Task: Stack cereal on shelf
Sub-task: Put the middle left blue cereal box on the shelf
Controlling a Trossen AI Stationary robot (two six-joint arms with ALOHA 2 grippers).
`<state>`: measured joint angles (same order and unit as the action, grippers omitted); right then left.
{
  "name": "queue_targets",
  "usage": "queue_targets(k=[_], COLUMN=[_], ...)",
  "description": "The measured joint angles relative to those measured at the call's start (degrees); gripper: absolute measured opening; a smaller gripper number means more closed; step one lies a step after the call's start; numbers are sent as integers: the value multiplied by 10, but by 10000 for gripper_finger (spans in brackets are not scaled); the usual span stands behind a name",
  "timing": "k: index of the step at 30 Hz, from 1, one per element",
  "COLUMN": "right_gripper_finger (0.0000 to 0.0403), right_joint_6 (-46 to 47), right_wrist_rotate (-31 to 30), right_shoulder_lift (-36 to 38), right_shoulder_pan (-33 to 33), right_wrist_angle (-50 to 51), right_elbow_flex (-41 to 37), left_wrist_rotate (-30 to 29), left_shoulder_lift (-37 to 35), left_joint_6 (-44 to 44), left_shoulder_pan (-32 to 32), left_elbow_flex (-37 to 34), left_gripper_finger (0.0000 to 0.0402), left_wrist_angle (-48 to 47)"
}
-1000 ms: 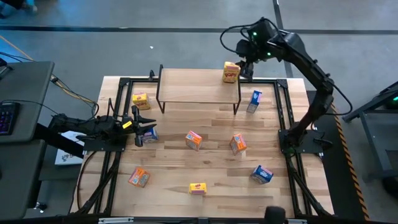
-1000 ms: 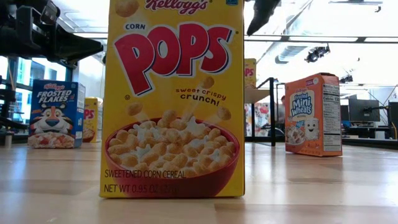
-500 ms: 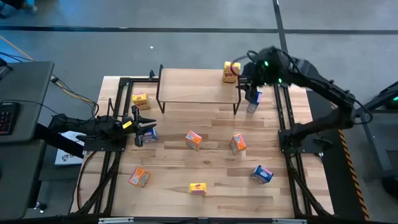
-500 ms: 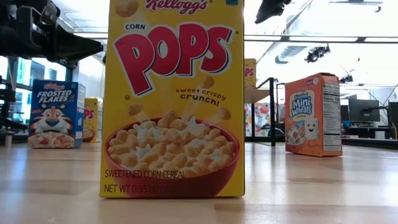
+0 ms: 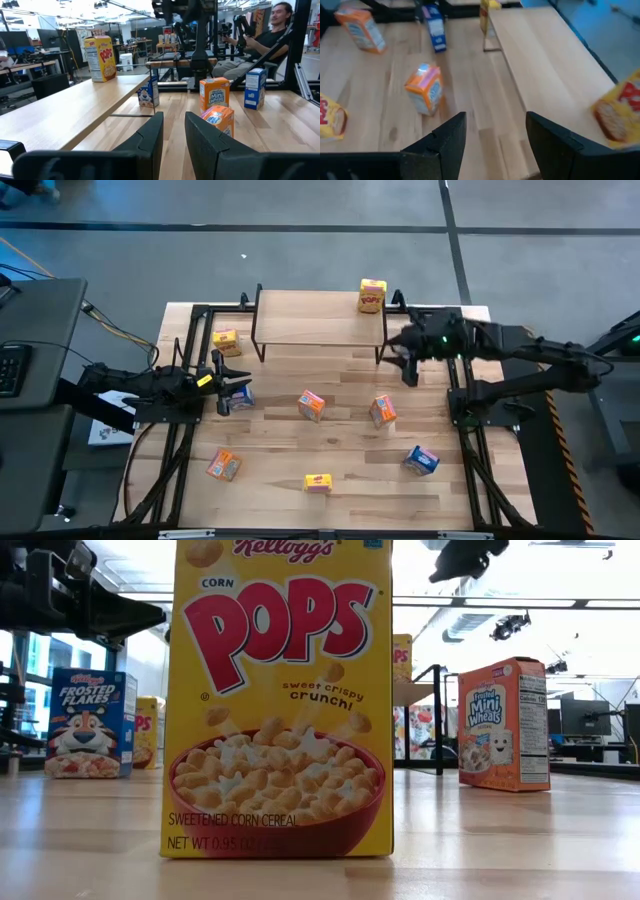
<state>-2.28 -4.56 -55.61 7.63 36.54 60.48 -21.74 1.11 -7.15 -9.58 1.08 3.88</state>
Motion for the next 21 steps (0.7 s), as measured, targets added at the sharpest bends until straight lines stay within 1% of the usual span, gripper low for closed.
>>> queue_targets(k=[6, 11, 14, 21], right_gripper_finger=[197, 197, 197, 197], right_joint_6=[-1, -1, -2, 9], right_wrist_rotate=[-47, -76, -87, -109], right_shoulder_lift=[86, 146, 176, 240], right_shoulder_pan=[-73, -117, -138, -176], right_wrist_angle=[-178, -283, -321, -371], right_elbow_flex=[-170, -279, -326, -416], left_wrist_rotate=[0, 0, 0, 0], left_shoulder_lift=[0, 0, 0, 0], left_joint_6=[0, 0, 0, 0], left_shoulder_pan=[0, 0, 0, 0], left_elbow_flex=[0, 0, 0, 0], left_gripper_finger=[72, 72, 72, 72], left_wrist_angle=[0, 0, 0, 0])
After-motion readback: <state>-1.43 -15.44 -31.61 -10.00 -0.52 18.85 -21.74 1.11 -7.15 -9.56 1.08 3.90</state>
